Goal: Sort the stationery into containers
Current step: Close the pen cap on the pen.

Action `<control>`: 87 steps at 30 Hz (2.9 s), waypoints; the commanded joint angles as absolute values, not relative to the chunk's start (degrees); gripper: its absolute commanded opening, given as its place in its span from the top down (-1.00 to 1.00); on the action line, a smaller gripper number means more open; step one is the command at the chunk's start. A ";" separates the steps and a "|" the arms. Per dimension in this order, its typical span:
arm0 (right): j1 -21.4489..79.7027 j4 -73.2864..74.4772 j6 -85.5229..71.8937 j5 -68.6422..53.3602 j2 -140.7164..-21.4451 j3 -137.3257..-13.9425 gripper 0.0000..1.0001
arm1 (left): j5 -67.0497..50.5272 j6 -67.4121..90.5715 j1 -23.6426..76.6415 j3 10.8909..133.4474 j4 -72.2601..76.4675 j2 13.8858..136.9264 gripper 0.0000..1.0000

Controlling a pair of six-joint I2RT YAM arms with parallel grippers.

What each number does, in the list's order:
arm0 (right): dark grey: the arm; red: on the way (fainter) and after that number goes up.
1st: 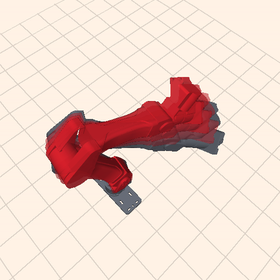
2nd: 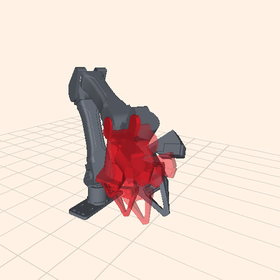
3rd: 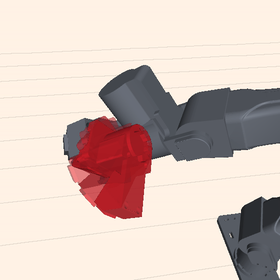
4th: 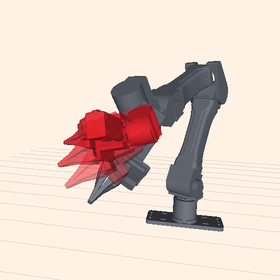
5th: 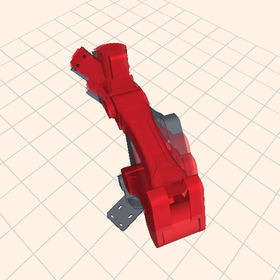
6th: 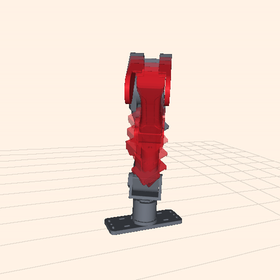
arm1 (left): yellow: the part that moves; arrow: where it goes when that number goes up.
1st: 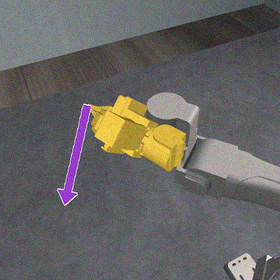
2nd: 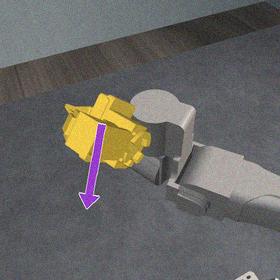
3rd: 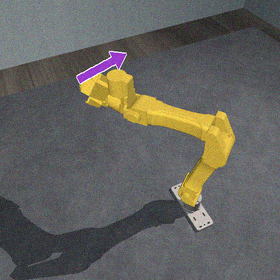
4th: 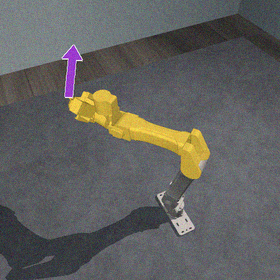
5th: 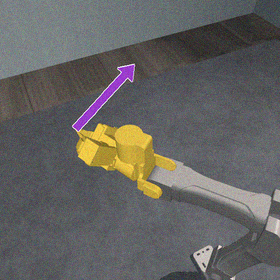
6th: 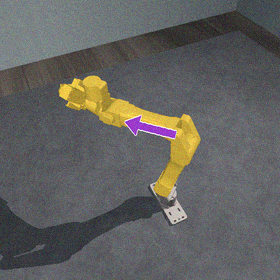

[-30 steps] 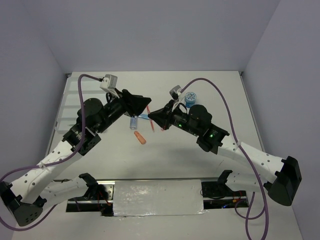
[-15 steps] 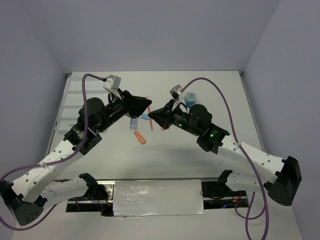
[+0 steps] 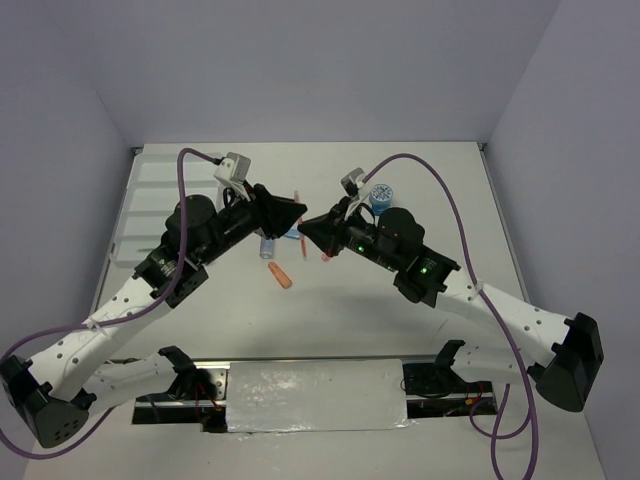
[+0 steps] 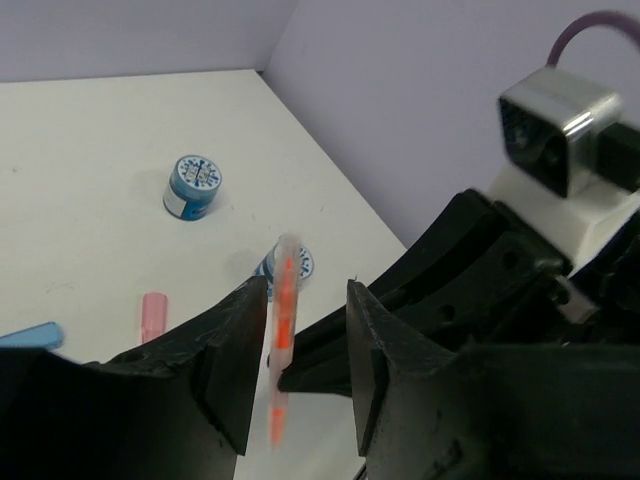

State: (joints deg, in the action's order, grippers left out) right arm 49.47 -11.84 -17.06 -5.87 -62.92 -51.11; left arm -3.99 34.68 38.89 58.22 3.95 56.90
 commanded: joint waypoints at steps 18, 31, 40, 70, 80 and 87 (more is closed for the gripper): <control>49.83 -15.82 -17.23 -8.17 -62.23 -55.55 1.00 | -5.62 32.70 39.29 56.34 4.48 54.75 0.04; 49.66 -15.65 -15.91 -16.87 -63.37 -55.29 0.70 | -8.26 31.12 39.29 55.64 6.59 54.85 1.00; 47.73 -16.34 -15.82 -25.75 -62.84 -53.17 0.49 | -21.18 24.88 39.29 53.00 12.66 50.98 1.00; 47.55 -14.50 -16.00 -24.87 -63.19 -53.44 1.00 | -9.67 25.22 39.29 62.93 6.06 55.19 -0.49; 47.55 -12.92 -15.38 -23.91 -64.25 -54.23 1.00 | -11.60 25.49 39.29 62.84 7.38 56.16 -0.06; 47.64 -12.13 -15.56 -23.47 -65.48 -55.55 1.00 | -12.13 25.14 39.29 62.40 6.77 55.99 -0.01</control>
State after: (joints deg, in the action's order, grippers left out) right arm 47.68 -11.90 -16.40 -24.01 -65.04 -52.62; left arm -10.90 25.69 39.20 60.77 4.21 56.21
